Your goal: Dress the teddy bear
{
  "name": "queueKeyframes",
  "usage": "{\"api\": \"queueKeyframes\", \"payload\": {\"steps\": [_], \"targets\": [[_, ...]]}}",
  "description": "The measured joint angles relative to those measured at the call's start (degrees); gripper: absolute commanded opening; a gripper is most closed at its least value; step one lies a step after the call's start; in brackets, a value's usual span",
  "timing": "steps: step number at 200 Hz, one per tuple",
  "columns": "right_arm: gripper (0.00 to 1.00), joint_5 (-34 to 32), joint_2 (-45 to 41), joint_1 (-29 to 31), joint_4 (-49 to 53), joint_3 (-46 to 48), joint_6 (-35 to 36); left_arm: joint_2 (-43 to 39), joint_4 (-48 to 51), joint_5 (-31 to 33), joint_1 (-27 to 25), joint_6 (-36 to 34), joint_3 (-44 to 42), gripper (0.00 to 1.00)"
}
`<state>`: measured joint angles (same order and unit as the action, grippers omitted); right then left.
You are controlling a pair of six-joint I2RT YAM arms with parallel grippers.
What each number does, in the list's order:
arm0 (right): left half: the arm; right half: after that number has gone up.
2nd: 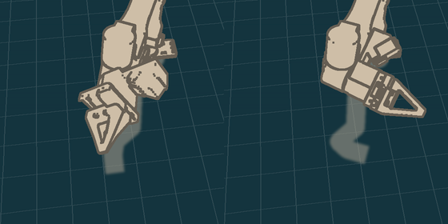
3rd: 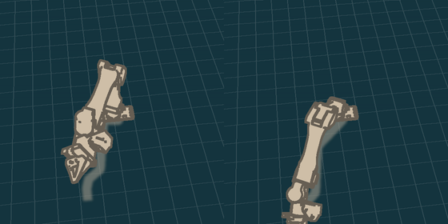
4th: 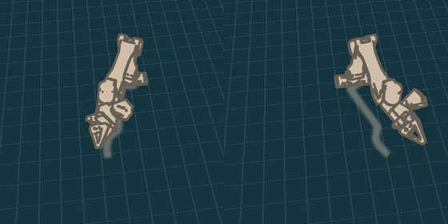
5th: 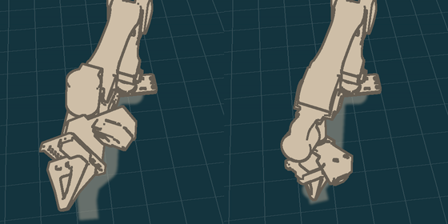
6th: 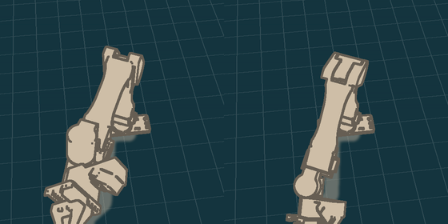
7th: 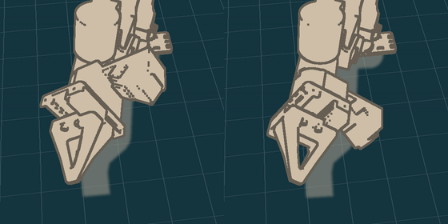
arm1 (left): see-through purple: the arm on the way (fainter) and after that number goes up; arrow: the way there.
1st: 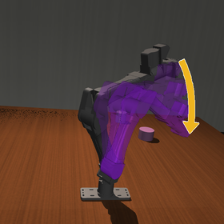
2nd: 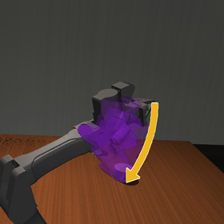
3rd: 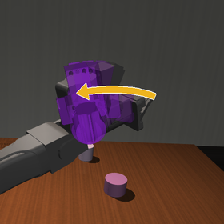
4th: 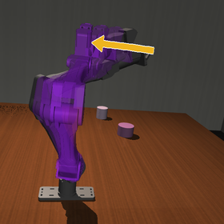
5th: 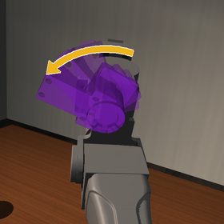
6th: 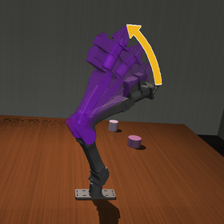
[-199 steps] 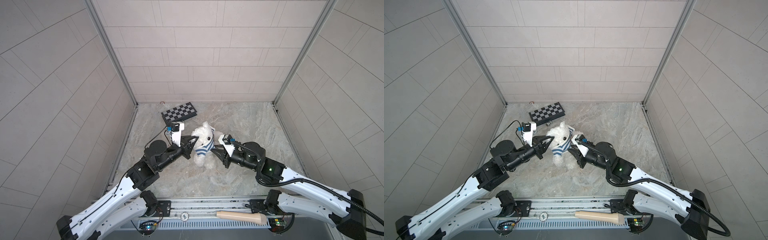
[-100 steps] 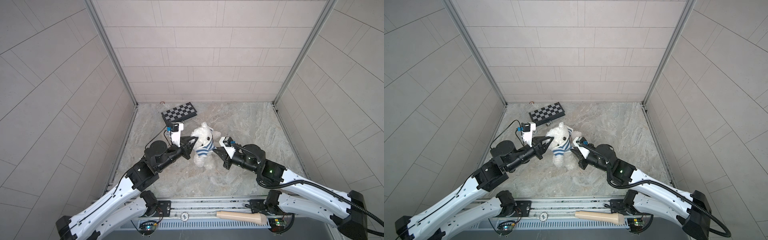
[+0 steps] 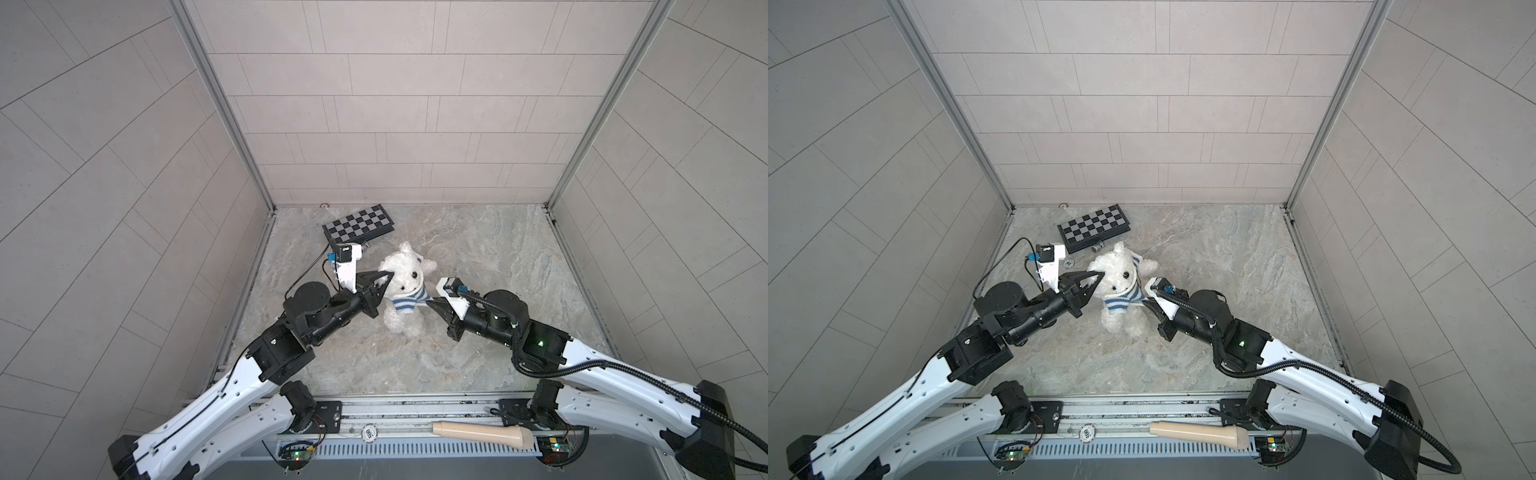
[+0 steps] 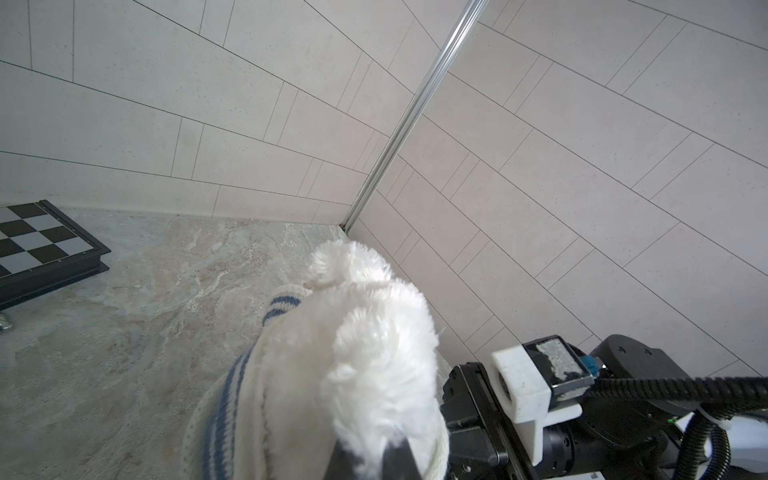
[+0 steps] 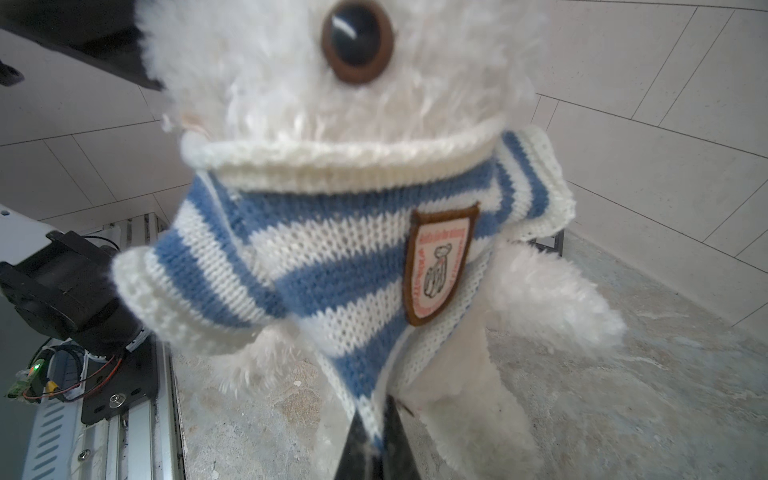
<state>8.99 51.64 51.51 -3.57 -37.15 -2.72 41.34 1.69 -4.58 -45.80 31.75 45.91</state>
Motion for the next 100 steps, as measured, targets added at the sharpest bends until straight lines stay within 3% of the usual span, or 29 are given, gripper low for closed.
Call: {"api": "queueKeyframes", "payload": {"steps": [100], "targets": [[0.00,0.83,2.23,0.15,0.87,0.00,2.60,-0.81,0.59,1.46,0.02,4.22,0.74,0.00]]}}
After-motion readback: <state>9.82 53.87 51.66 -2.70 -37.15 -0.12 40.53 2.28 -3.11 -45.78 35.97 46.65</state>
